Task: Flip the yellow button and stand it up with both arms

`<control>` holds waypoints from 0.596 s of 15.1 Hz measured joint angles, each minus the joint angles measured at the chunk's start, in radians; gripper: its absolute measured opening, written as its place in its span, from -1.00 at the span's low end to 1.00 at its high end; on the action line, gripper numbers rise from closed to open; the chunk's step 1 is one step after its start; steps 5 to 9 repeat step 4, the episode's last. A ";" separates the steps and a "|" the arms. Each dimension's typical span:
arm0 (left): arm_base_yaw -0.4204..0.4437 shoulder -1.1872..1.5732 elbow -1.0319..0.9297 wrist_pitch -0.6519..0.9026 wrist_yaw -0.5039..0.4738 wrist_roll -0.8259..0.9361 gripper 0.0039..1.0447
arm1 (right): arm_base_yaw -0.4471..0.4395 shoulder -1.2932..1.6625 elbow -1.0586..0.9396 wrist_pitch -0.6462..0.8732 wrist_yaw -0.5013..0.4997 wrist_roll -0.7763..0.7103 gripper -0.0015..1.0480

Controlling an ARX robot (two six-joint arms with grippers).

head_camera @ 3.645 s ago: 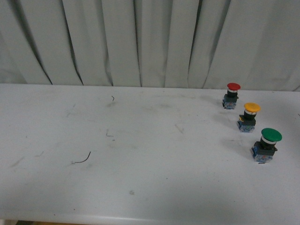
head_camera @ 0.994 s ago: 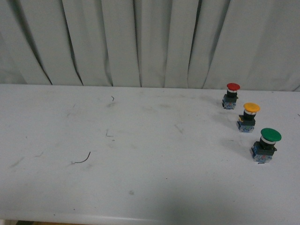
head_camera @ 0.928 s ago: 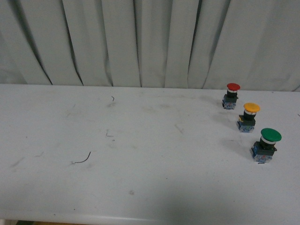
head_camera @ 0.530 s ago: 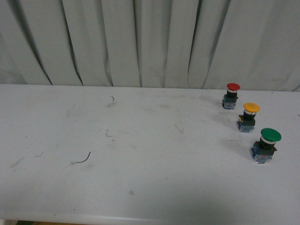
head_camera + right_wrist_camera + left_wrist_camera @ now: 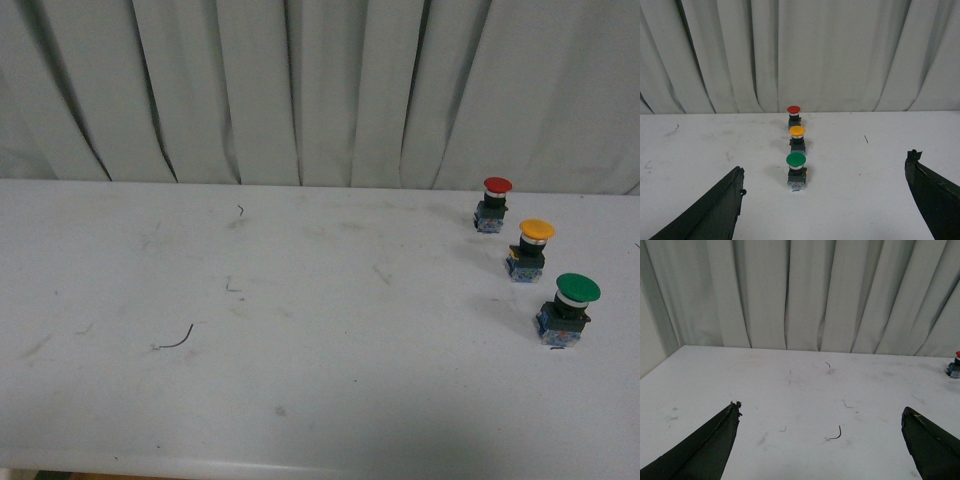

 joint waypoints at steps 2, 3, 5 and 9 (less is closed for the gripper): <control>0.000 0.000 0.000 0.000 0.000 0.000 0.88 | 0.000 0.000 0.000 0.000 0.000 0.000 0.87; 0.000 0.000 0.000 0.000 0.000 0.000 0.88 | 0.000 0.000 0.000 0.000 0.000 0.000 0.87; 0.000 0.000 0.000 0.000 0.000 0.000 0.88 | 0.000 0.000 0.000 0.000 0.000 0.000 0.87; 0.000 0.000 0.000 0.000 0.000 0.000 0.88 | 0.000 0.000 0.000 0.000 0.000 0.000 0.87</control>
